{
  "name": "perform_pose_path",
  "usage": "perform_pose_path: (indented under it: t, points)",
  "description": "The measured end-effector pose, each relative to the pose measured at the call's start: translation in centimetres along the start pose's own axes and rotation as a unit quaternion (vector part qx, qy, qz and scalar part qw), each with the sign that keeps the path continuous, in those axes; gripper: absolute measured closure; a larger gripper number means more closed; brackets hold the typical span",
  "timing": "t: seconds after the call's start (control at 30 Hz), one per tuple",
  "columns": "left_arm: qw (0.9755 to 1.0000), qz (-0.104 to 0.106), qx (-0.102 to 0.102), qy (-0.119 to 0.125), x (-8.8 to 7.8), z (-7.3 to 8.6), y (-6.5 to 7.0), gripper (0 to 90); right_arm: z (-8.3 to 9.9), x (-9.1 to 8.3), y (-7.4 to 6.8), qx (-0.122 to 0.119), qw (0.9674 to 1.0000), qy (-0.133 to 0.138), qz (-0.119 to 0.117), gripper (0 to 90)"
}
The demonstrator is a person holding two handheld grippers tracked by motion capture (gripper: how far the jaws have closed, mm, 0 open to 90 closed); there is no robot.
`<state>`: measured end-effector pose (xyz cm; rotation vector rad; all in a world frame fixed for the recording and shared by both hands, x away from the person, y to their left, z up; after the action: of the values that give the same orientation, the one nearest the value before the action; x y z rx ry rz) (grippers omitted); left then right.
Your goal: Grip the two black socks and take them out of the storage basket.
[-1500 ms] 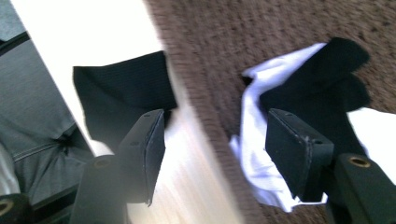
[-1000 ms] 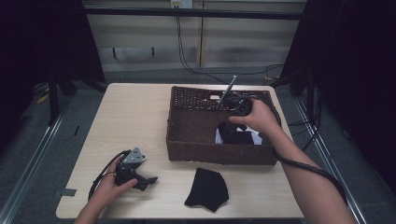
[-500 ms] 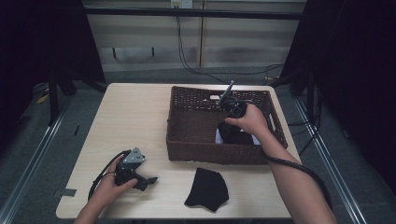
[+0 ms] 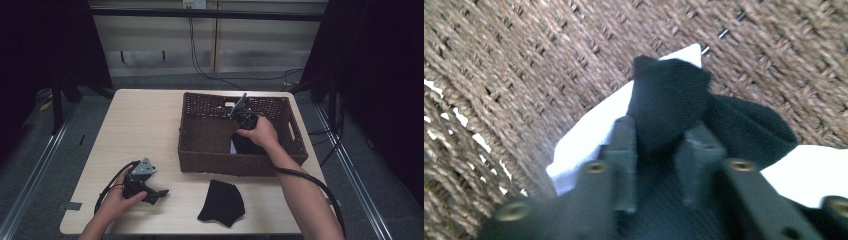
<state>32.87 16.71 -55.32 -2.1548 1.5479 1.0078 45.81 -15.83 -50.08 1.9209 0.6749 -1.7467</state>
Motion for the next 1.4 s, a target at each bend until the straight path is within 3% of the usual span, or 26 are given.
perform_pose_path:
  t: [0.03,0.13,0.6,1.0,1.23,1.4]
  points:
    - [1.0000,0.003,0.000,-0.003,-0.1,0.0,0.0,0.0,0.0,-0.1,0.0,-0.004,1.0000,-0.001,-0.003,83.0]
    - [1.0000,0.003,0.000,-0.003,0.0,0.0,0.0,0.0,0.3,-0.7,-0.1,-0.013,0.9999,0.000,-0.004,84.1]
    - [1.0000,0.003,0.000,-0.003,0.0,0.0,0.0,0.0,2.0,-6.8,0.7,-0.024,0.9995,0.018,-0.007,84.6]
    - [1.0000,0.003,0.000,-0.004,-0.1,0.0,0.0,0.0,3.2,-10.4,1.3,-0.037,0.9990,0.023,0.002,84.6]
    - [1.0000,0.003,0.000,-0.004,-0.1,0.0,0.0,0.0,3.4,-12.4,1.0,-0.050,0.9986,0.016,0.008,84.6]
    - [1.0000,0.003,0.000,-0.003,-0.1,0.0,0.0,0.0,3.4,-13.7,0.6,-0.054,0.9982,0.025,-0.001,84.5]
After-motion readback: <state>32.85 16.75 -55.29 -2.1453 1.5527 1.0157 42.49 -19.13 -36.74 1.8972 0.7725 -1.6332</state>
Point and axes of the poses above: each handheld gripper's, and its own axes: x roughly forward along the jaws, z roughly out of its underside, y roughly to its right, the point moved 6 cm from there along x, roughly forward along the jaws, and after that the axes turned 10 degrees about z, right-handed, at the moved point
